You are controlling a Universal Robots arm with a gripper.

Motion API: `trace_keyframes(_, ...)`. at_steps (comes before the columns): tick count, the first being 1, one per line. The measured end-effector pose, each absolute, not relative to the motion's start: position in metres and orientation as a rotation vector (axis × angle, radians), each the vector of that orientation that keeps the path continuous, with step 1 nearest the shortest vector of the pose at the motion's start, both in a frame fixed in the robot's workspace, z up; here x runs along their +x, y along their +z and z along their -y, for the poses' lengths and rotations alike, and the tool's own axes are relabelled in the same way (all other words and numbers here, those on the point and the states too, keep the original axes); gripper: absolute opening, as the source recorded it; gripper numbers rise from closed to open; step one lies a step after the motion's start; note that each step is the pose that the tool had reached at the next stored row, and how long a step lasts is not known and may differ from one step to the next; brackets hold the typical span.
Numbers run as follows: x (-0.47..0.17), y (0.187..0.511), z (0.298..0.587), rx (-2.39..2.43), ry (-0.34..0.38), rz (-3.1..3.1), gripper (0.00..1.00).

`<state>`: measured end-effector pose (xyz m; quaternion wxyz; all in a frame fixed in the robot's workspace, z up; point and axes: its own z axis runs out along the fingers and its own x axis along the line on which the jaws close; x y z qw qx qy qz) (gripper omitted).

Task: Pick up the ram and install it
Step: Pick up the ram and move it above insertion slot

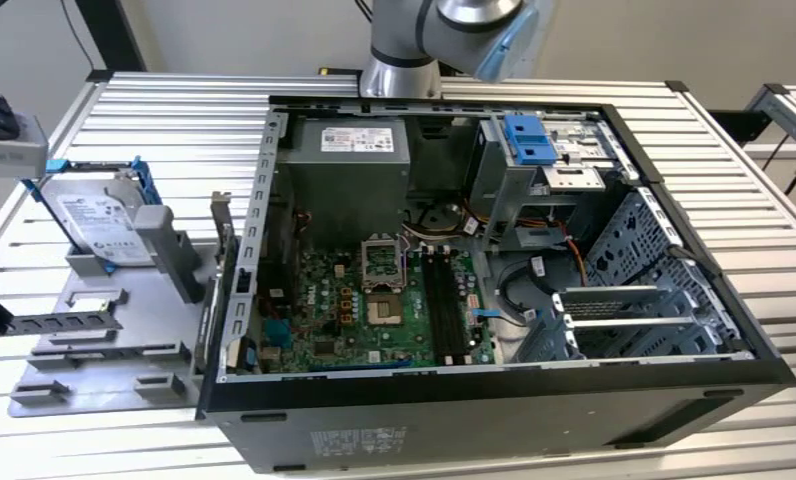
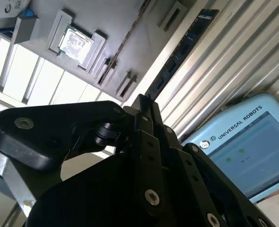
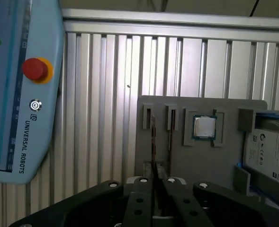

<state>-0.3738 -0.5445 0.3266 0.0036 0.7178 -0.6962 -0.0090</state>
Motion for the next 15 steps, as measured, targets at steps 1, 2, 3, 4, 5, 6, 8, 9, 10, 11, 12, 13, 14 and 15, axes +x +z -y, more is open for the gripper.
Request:
trace_keyframes(1, -0.374, 0.331, 0.545, 2.250, -0.028, 2.182, 0.00)
trace_keyframes(2, -0.374, 0.335, 0.544, 2.250, -0.028, 2.182, 0.00)
trace_keyframes(3, -0.374, 0.339, 0.545, 2.250, -0.028, 2.182, 0.00)
trace_keyframes(4, -0.374, 0.343, 0.545, 2.250, -0.028, 2.182, 0.00)
trace_keyframes(5, -0.374, 0.347, 0.545, 2.250, -0.028, 2.182, 0.00)
trace_keyframes(6, -0.374, 0.351, 0.545, 2.249, -0.028, 2.183, 0.00)
trace_keyframes(8, -0.374, 0.358, 0.545, 2.248, -0.028, 2.185, 0.00)
trace_keyframes(9, -0.374, 0.361, 0.545, 2.247, -0.029, 2.185, 0.00)
trace_keyframes(10, -0.374, 0.365, 0.545, 2.247, -0.029, 2.185, 0.00)
trace_keyframes(11, -0.374, 0.369, 0.545, 2.247, -0.029, 2.185, 0.00)
trace_keyframes(12, -0.374, 0.374, 0.545, 2.247, -0.029, 2.186, 0.00)
trace_keyframes(13, -0.374, 0.378, 0.545, 2.247, -0.029, 2.186, 0.00)
trace_keyframes(14, -0.374, 0.381, 0.545, 2.247, -0.029, 2.185, 0.00)
trace_keyframes(15, -0.374, 0.385, 0.545, 2.247, -0.029, 2.186, 0.00)
